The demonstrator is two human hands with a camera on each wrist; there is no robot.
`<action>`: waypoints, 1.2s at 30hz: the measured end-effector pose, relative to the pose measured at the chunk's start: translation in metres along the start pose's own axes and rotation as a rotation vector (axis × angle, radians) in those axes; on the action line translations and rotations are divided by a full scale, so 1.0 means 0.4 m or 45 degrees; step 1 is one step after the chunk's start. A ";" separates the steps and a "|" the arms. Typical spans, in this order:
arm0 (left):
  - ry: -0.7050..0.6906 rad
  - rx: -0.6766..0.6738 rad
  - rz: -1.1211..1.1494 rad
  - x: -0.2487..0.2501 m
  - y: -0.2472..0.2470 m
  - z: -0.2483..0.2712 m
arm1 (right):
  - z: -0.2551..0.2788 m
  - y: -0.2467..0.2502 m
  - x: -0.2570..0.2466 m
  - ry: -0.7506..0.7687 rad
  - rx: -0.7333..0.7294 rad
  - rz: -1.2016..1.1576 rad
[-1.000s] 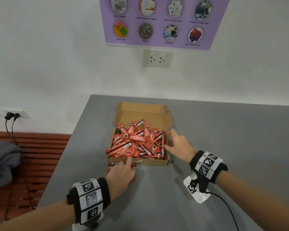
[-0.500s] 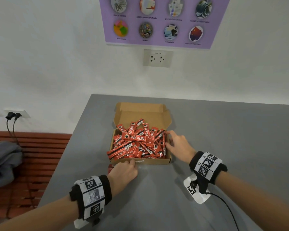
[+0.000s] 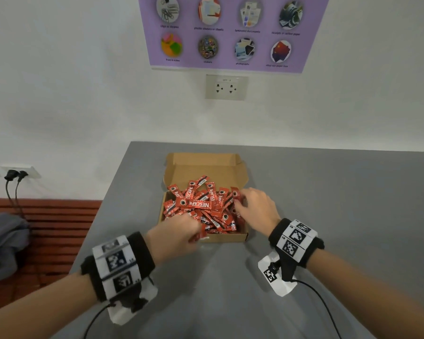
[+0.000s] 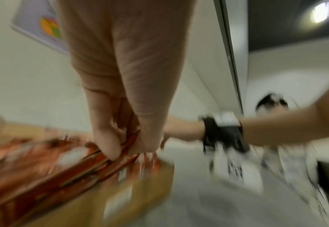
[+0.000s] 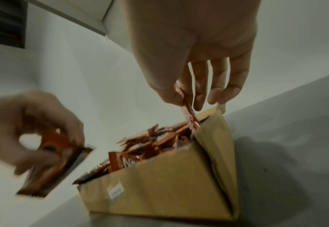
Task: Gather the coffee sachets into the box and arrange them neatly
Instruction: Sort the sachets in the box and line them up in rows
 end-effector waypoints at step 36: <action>0.150 0.226 0.094 -0.141 0.076 -0.152 | -0.041 -0.078 0.105 -0.295 -0.286 -0.433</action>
Point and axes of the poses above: each hand's wrist, its own z-axis away from the middle knuckle, its own y-axis out of the back of the hand, x = y × z, the point moved 10 cm from there along -z, towards the middle knuckle, and after that the axes turned 7 degrees about -y, right-handed, at the moved point
